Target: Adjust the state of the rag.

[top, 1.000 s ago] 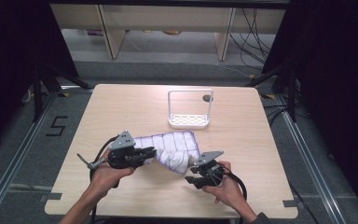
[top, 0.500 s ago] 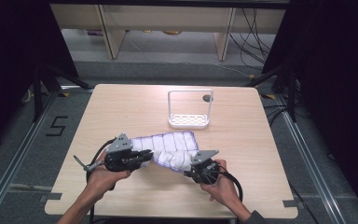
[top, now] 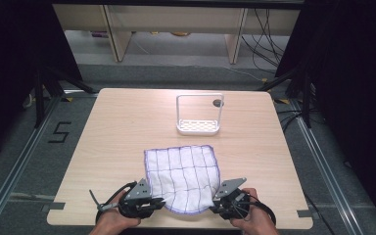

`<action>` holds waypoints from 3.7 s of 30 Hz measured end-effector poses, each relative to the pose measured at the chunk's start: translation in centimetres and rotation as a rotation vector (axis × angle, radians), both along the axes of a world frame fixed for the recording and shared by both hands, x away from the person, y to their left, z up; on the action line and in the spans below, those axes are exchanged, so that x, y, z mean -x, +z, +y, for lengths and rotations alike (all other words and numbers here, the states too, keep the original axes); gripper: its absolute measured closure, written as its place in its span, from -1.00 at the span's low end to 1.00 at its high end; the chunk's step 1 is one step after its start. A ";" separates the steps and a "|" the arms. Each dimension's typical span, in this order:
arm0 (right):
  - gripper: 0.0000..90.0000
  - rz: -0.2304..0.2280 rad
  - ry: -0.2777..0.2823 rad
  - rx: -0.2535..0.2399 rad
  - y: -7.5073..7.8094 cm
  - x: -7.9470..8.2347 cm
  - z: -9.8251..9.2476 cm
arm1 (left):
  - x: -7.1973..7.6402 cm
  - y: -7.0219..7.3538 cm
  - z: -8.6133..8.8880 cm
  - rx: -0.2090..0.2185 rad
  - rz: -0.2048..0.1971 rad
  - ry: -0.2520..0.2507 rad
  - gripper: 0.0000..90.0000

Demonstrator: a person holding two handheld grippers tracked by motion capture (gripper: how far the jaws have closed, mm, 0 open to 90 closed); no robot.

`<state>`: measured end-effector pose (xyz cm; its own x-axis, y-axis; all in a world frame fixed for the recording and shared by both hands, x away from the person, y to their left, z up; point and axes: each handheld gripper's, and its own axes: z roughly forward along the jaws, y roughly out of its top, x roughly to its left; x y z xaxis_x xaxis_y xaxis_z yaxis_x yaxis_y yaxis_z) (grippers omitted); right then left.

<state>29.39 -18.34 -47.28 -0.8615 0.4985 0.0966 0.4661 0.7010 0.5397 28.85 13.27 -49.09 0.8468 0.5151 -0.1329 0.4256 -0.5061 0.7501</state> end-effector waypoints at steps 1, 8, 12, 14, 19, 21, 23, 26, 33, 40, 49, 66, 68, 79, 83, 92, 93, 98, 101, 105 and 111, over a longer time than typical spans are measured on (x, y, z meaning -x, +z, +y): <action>0.74 0.000 0.000 0.000 0.0 0.0 0.0 | 0.0 0.0 0.0 0.000 0.000 0.000 0.83; 0.48 0.014 -0.015 -0.052 1.3 0.1 -0.9 | 0.7 -1.5 1.3 -0.008 0.061 0.027 0.73; 0.38 -0.066 -0.074 -0.098 1.9 -1.7 -1.6 | 0.6 -1.1 1.5 0.029 0.063 0.031 0.33; 0.35 -0.093 -0.102 -0.110 2.1 -3.1 -1.8 | 0.1 0.0 2.2 0.096 0.054 0.081 0.19; 0.27 -0.146 -0.172 -0.143 1.8 -6.5 -2.1 | -1.5 1.5 4.1 0.143 0.028 0.175 -0.02; 0.25 -0.159 -0.191 -0.140 1.7 -8.4 -2.3 | -2.4 1.8 4.6 0.122 0.004 0.198 -0.06; 0.24 -0.129 -0.219 -0.146 1.7 -9.0 -2.1 | -4.0 1.8 4.9 0.123 -0.008 0.263 -0.07; 0.24 -0.146 -0.240 -0.142 1.6 -11.7 -1.9 | -7.9 1.5 5.5 0.072 -0.039 0.354 -0.07; 0.24 -0.158 -0.266 -0.112 1.5 -15.3 -1.1 | -11.8 0.5 5.4 0.006 -0.019 0.392 -0.09; 0.24 -0.107 -0.299 -0.088 0.4 -17.5 -0.6 | -14.1 -0.4 5.2 -0.025 0.021 0.418 -0.11; 0.24 -0.077 -0.308 -0.067 -1.3 -19.1 0.2 | -15.8 -1.0 4.8 -0.088 0.008 0.406 -0.16; 0.34 -0.065 -0.301 -0.016 -1.9 -19.7 1.4 | -16.7 -2.2 3.4 -0.144 -0.026 0.352 0.01; 0.39 -0.087 -0.287 -0.018 -2.1 -19.9 1.3 | -16.6 -2.2 3.3 -0.147 -0.039 0.338 0.08; 0.93 -0.068 -0.281 -0.043 -2.3 -19.7 1.5 | -16.6 -2.2 3.0 -0.097 -0.075 0.308 0.88; 0.94 -0.114 -0.249 -0.095 -0.7 -19.6 0.9 | -16.8 -1.3 3.0 -0.071 -0.113 0.323 0.91; 0.94 -0.195 -0.217 -0.141 1.9 -19.6 0.1 | -18.0 1.4 3.3 -0.022 -0.179 0.335 0.92; 0.94 -0.179 -0.213 -0.127 2.3 -19.6 -0.1 | -18.2 1.8 3.5 0.000 -0.176 0.346 0.92; 0.94 -0.214 -0.205 -0.184 3.7 -19.6 -0.6 | -17.8 3.2 3.9 0.037 -0.200 0.346 0.92; 0.94 -0.206 -0.176 -0.180 4.3 -18.3 -0.6 | -16.6 3.7 4.0 0.066 -0.213 0.331 0.92; 0.94 -0.234 -0.116 -0.200 5.0 -15.1 -1.1 | -14.0 3.8 4.4 0.049 -0.228 0.300 0.92; 0.94 -0.239 -0.072 -0.215 5.1 -11.1 -1.3 | -10.5 3.2 4.9 0.072 -0.234 0.268 0.92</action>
